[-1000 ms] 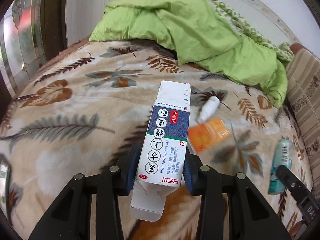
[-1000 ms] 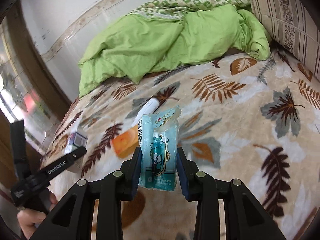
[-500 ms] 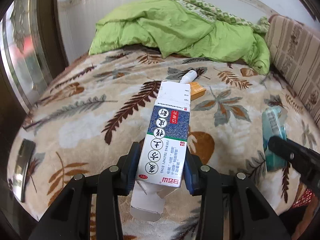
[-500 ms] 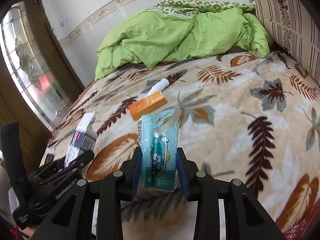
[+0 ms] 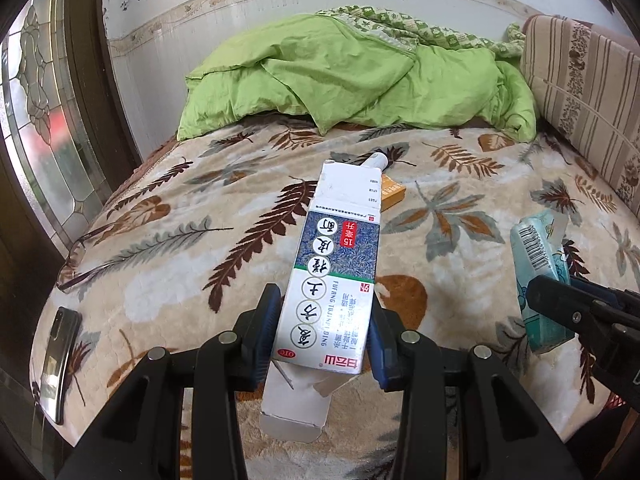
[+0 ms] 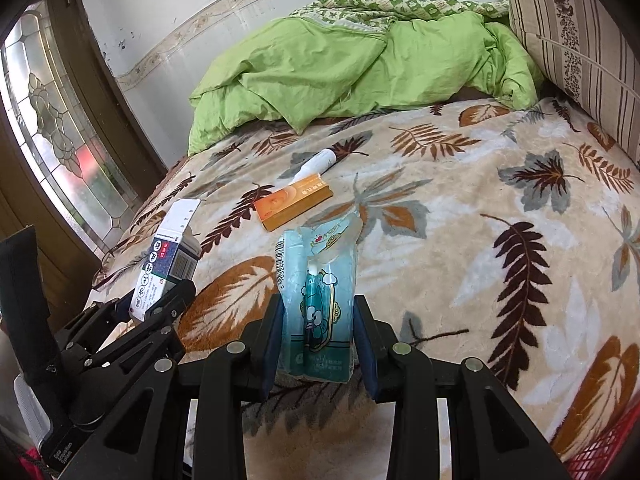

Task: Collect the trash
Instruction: 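Lift the white box with the left tool while the right tool holds the tissue pack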

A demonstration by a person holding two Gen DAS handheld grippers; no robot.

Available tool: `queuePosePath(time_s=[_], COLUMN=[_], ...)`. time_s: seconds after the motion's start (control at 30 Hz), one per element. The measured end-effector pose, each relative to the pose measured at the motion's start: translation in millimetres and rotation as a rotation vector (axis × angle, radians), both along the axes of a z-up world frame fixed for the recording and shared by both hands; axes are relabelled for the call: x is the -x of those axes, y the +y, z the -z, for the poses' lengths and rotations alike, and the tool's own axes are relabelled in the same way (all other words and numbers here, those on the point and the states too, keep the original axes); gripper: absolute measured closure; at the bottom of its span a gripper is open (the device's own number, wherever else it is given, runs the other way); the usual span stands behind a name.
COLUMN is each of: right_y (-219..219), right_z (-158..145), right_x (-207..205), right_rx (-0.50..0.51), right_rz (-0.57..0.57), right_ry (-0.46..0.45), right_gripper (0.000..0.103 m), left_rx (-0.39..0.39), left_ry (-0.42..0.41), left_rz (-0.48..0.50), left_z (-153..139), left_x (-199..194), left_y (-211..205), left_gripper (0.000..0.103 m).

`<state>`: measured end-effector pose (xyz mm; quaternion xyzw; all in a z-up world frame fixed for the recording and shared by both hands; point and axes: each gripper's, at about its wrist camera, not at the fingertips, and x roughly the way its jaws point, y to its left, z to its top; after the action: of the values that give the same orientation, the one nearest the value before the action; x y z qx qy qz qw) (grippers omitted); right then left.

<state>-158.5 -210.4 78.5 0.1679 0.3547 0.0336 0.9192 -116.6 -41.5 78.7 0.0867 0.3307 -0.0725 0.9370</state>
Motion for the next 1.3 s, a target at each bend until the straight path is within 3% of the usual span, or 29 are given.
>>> queuePosePath(time_s=[1.3], right_y=[-5.3], right_z=[1.5], right_x=[-3.1], right_rx=[-0.013], right_rz=[0.033], right_ry=[0.007], right_gripper=[0.067], left_rx=[0.016], left_ry=[-0.040], left_rz=[0.044], left_z=[-7.4], left_x=[4.6], left_y=[-8.1], left_gripper=[0.064])
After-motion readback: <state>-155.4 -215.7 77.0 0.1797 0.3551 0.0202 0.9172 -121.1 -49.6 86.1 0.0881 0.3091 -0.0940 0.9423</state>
